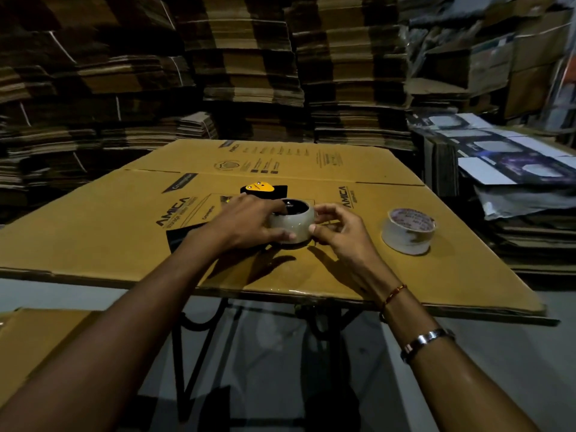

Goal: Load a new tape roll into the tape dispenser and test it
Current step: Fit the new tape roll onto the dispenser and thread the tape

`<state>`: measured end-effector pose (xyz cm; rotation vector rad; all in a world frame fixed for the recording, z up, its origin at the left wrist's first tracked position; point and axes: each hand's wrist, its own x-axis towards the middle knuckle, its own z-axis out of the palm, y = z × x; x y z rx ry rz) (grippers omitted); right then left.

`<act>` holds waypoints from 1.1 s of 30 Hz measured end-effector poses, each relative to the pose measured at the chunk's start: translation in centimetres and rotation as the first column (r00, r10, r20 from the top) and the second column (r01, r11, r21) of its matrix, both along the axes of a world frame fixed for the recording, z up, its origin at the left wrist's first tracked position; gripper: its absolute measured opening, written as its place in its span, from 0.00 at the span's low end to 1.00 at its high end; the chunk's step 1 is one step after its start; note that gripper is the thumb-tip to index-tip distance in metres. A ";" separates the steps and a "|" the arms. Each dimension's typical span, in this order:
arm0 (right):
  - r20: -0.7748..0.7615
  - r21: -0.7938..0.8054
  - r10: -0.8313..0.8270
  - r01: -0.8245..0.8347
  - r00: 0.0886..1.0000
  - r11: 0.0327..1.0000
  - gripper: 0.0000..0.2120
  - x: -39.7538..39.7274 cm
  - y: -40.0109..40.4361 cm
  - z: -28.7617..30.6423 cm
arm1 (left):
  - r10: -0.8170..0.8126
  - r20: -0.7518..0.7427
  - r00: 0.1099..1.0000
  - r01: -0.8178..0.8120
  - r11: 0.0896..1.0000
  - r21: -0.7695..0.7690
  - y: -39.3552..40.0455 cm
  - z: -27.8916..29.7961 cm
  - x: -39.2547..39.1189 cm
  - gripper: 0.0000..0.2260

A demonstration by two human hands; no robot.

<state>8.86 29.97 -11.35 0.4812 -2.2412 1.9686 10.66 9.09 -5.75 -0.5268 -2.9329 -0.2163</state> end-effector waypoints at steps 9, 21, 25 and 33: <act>-0.053 0.074 -0.001 0.004 0.999 0.997 0.17 -1.0 -0.3 -0.3 | -0.027 0.120 0.992 0.023 0.999 0.034 -0.1 0.7 -0.4 0.22; -0.040 0.013 -0.069 0.069 0.997 0.998 0.03 0.1 -0.5 -0.5 | -0.022 0.092 0.996 0.015 0.997 0.073 -0.5 0.1 -1.1 0.22; -0.135 0.108 -0.109 0.124 0.985 0.986 0.01 -0.4 -0.5 -0.3 | -0.035 0.082 0.996 0.029 0.997 0.071 -0.5 0.1 -0.9 0.22; -0.153 0.134 -0.104 0.125 0.983 0.983 0.05 -0.5 -0.8 0.2 | -0.036 0.090 0.995 0.033 0.999 0.035 -0.1 0.5 -0.4 0.22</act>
